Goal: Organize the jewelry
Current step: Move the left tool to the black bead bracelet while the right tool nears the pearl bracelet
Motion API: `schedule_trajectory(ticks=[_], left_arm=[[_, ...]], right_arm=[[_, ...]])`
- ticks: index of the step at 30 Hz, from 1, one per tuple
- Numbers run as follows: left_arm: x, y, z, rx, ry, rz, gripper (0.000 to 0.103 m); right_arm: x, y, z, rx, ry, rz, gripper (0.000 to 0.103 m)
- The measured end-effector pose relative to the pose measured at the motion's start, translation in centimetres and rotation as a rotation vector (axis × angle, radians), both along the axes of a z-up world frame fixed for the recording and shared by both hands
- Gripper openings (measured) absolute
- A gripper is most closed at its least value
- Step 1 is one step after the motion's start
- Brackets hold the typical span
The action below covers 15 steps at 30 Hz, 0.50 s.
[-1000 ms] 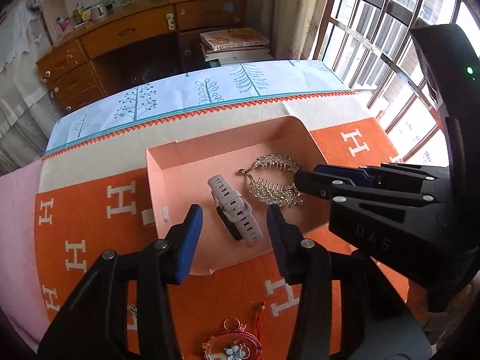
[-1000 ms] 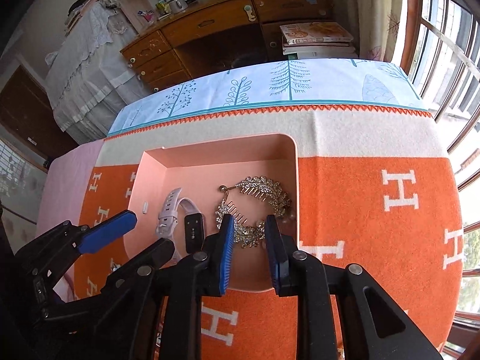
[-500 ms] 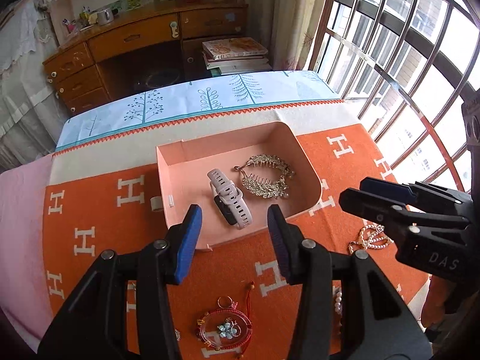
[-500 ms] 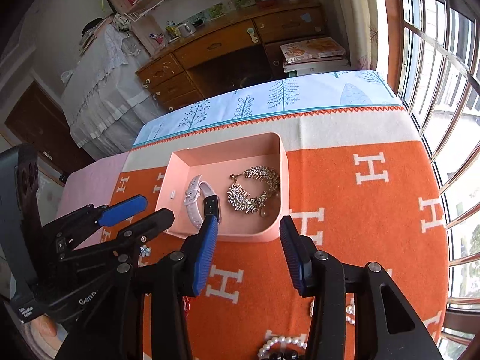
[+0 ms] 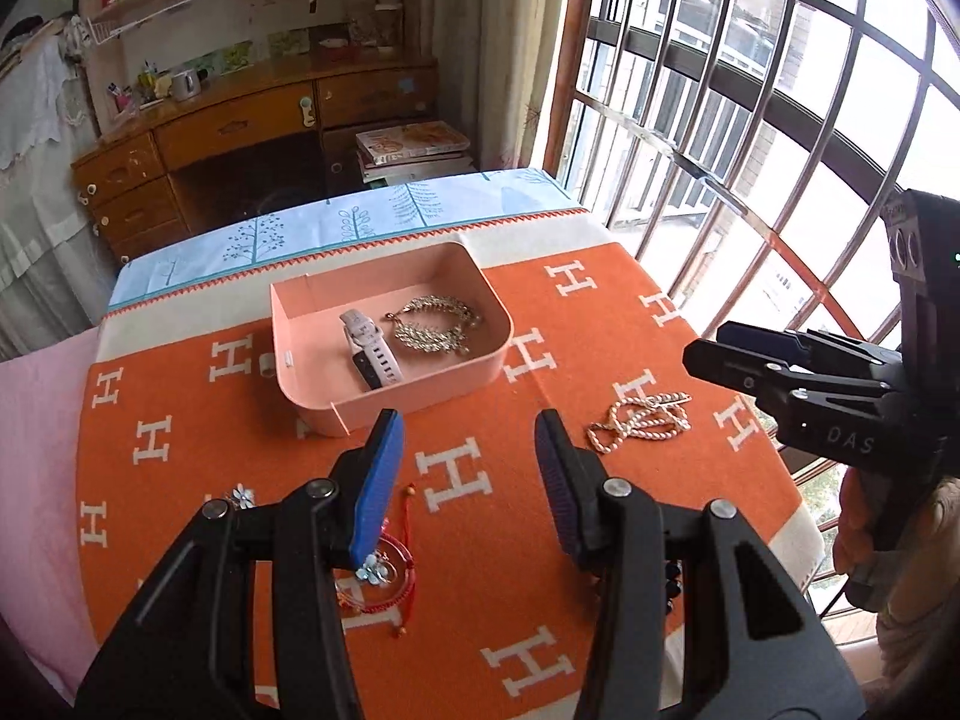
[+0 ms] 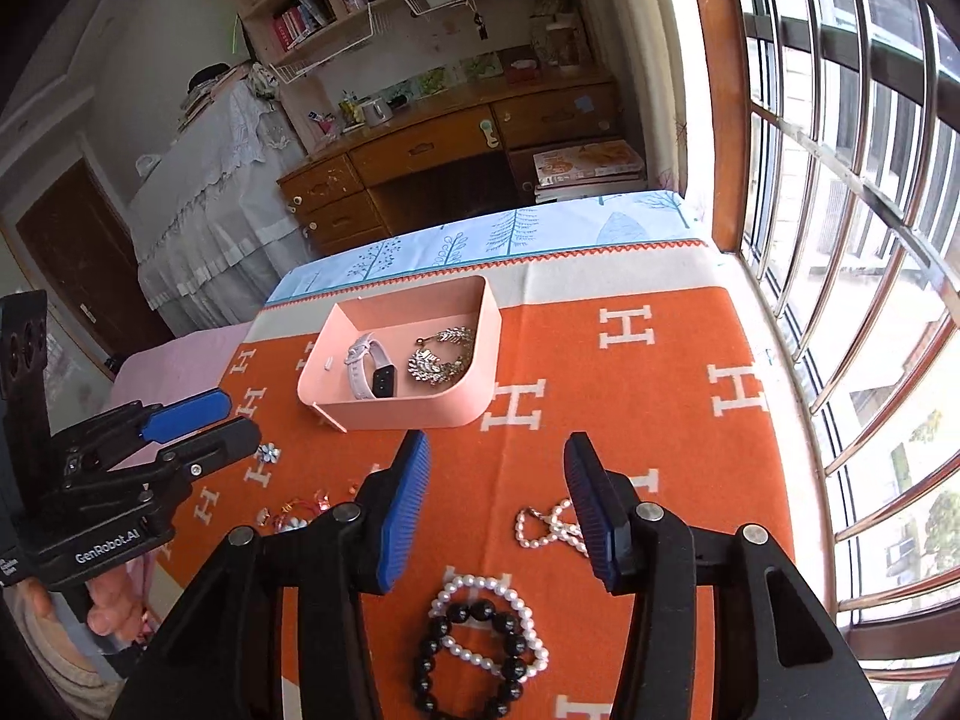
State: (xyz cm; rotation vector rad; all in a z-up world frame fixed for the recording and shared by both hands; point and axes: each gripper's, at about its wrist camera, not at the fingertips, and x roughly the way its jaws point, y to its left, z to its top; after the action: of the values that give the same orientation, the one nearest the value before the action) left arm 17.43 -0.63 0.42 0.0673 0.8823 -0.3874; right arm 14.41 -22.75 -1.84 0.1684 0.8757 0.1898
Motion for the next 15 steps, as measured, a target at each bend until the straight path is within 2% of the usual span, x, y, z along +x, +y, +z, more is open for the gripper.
schedule_trajectory(ticks=[4,8,11,15], left_arm=[[-2.5,-1.5,-0.8,0.024,-0.006,-0.023,0.042],[-4.4,-3.5,-3.0,0.034,0.021,-0.066,0.042],[-5.5,-4.9,-5.7,0.043,0.072,-0.088,0.042],[-6.1,-6.5,-9.5,0.039,0.164,-0.105,0.042]], right_arm=[[-2.9,-1.1,0.2,-0.032,-0.016,0.021,0.055],[-4.9,-2.4,-0.4,-0.030,0.034,0.001,0.056],[-6.7,-3.4,-1.1,0.005,0.034,-0.015,0.057],[-8.8,-3.9,-2.7,-0.016,0.017,-0.039,0.057]])
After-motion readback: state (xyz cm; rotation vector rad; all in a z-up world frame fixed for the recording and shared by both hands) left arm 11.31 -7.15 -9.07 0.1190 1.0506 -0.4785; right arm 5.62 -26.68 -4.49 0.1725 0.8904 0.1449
